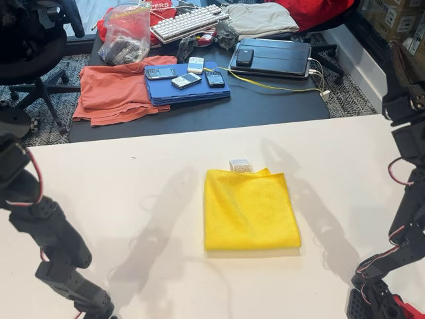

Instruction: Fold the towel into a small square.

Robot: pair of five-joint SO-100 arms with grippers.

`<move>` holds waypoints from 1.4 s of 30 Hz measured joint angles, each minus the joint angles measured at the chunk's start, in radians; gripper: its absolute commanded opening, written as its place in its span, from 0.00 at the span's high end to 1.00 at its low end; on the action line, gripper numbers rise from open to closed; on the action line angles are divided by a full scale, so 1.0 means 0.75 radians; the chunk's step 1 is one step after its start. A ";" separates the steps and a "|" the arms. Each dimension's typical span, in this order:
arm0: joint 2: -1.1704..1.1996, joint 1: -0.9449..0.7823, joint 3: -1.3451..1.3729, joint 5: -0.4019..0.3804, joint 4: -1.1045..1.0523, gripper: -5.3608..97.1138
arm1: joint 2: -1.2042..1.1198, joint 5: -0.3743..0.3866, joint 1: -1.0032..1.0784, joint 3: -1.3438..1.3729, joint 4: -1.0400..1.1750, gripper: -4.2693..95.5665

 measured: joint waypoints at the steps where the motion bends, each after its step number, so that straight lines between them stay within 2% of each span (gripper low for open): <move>1: 0.000 -0.014 0.000 0.000 0.000 0.94 | -0.004 0.000 0.000 -0.002 -0.002 0.97; 42: 0.000 0.000 0.012 0.000 0.000 0.94 | -0.004 -0.012 -0.004 0.004 -0.008 0.97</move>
